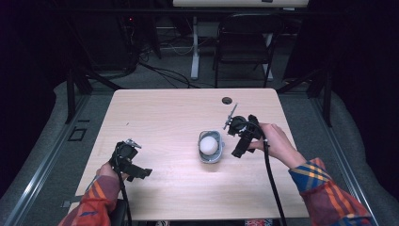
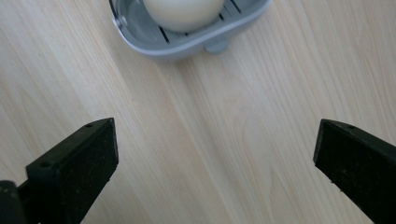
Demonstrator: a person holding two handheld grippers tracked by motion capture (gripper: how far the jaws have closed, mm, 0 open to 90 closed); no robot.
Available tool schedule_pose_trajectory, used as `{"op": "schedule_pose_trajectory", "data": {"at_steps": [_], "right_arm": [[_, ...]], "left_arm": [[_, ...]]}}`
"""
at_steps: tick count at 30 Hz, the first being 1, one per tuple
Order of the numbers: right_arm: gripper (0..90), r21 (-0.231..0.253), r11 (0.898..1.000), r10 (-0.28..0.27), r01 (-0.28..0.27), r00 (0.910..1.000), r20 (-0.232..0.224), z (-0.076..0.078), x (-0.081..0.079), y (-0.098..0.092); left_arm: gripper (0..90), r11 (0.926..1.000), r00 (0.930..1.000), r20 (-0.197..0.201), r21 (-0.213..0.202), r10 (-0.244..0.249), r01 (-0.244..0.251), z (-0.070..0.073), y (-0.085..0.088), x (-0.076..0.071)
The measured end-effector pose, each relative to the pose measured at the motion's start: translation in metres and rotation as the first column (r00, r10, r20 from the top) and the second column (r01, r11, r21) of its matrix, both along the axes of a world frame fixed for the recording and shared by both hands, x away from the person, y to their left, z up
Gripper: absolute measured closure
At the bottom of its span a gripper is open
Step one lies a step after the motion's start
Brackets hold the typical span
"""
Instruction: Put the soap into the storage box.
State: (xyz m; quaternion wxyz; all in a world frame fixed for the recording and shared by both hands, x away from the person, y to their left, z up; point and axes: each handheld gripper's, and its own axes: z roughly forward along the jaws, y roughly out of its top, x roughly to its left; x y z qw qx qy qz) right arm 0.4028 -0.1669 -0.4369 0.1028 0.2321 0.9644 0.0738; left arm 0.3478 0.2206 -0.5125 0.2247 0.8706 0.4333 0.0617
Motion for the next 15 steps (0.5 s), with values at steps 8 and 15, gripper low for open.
{"op": "schedule_pose_trajectory", "data": {"at_steps": [8,15], "right_arm": [[0.0,-0.009,0.997,-0.074,0.074,0.9972,-0.014,-0.014,-0.014,-0.042],[0.0,-0.006,0.994,-0.113,0.113,0.9935,-0.011,-0.023,-0.025,-0.064]], "left_arm": [[1.8,1.0,1.0,-0.001,0.001,-0.001,0.001,0.0,0.0,0.0],[1.8,1.0,1.0,-0.002,0.002,-0.006,0.006,0.0,-0.001,0.0]]}}
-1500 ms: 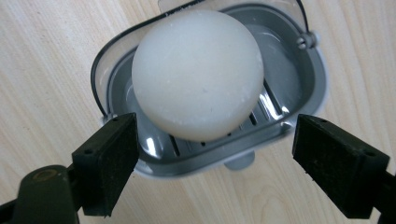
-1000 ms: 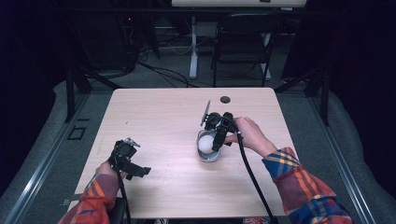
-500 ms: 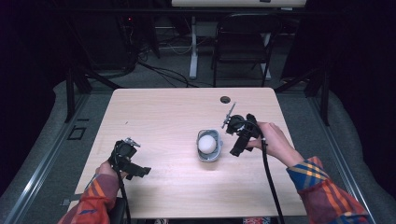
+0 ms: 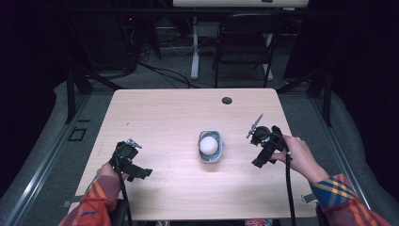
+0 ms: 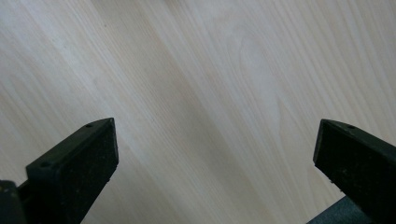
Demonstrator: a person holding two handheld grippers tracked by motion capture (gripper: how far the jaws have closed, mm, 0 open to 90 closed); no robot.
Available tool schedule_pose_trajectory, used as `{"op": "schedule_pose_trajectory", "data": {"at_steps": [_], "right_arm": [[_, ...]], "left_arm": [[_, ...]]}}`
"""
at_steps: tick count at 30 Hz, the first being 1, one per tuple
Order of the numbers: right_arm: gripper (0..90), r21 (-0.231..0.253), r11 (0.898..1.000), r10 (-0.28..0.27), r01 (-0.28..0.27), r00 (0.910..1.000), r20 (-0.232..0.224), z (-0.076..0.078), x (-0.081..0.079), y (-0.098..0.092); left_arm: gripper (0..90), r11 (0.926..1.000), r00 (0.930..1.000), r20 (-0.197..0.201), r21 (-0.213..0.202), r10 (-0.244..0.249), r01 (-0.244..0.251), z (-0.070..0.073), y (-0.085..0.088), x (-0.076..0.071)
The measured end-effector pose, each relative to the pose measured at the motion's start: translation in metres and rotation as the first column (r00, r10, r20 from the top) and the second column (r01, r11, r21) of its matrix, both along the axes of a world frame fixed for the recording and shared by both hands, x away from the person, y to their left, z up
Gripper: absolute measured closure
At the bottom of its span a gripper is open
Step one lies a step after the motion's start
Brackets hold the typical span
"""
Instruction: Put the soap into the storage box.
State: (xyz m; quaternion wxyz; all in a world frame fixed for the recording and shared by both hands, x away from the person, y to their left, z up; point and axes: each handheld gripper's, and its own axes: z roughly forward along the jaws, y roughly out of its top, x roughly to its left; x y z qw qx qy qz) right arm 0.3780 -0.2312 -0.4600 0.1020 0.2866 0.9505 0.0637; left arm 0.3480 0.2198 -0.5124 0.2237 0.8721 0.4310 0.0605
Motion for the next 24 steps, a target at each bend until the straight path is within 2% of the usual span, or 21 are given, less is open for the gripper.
{"op": "schedule_pose_trajectory", "data": {"at_steps": [4,7,9,11,13,16,17,18,19,22,23,24], "right_arm": [[0.2,0.012,0.999,-0.032,0.032,0.9995,0.0,-0.013,-0.011,-0.018],[0.4,0.042,0.997,-0.06,0.06,0.9982,-0.004,-0.023,-0.017,-0.028],[1.9,0.022,0.998,-0.065,0.065,0.9979,0.007,-0.029,-0.021,-0.034],[1.9,0.028,0.997,-0.072,0.072,0.9974,0.006,-0.037,-0.025,-0.039],[1.9,0.066,0.994,-0.088,0.088,0.9961,0.003,-0.046,-0.03,-0.044],[1.9,0.033,0.995,-0.095,0.095,0.9955,-0.001,-0.058,-0.034,-0.047],[1.9,0.04,0.995,-0.086,0.087,0.9962,-0.005,-0.061,-0.035,-0.048],[1.8,0.012,0.997,-0.082,0.082,0.9966,0.006,-0.062,-0.036,-0.047],[1.5,0.005,0.996,-0.083,0.083,0.9965,-0.008,-0.063,-0.035,-0.048],[2.3,0.027,0.995,-0.1,0.1,0.9949,-0.015,-0.068,-0.033,-0.049],[2.7,-0.003,0.996,-0.091,0.091,0.9957,-0.019,-0.067,-0.032,-0.049],[2.7,-0.003,0.996,-0.091,0.091,0.9957,-0.019,-0.067,-0.032,-0.049]], "left_arm": [[1.8,1.0,1.0,0.003,-0.002,0.0,0.0,0.0,0.0,0.0],[1.8,1.0,1.0,0.002,-0.001,0.0,0.0,0.0,0.0,0.0],[1.8,1.0,1.0,-0.001,0.0,-0.001,0.001,0.0,0.0,0.0],[1.8,1.0,1.0,-0.001,0.0,-0.001,0.001,0.0,0.0,0.0],[1.8,1.0,1.0,-0.003,0.004,-0.001,0.001,-0.001,-0.001,0.0],[1.8,1.0,1.0,-0.007,0.002,-0.005,0.005,-0.001,-0.001,0.001],[1.8,1.0,1.0,-0.008,0.002,-0.005,0.005,-0.001,-0.001,0.001],[1.8,1.0,0.9999,-0.01,0.002,-0.007,0.007,-0.001,-0.001,0.001],[1.8,1.0,0.9999,-0.011,0.001,-0.007,0.007,-0.001,-0.001,0.001],[1.8,1.0,0.9999,-0.009,-0.002,-0.006,0.006,-0.001,-0.001,0.001],[1.8,1.0,0.9999,-0.01,-0.002,-0.007,0.007,-0.001,-0.001,0.001],[1.8,1.0,0.9999,-0.01,-0.002,-0.007,0.007,-0.001,-0.001,0.001]]}}
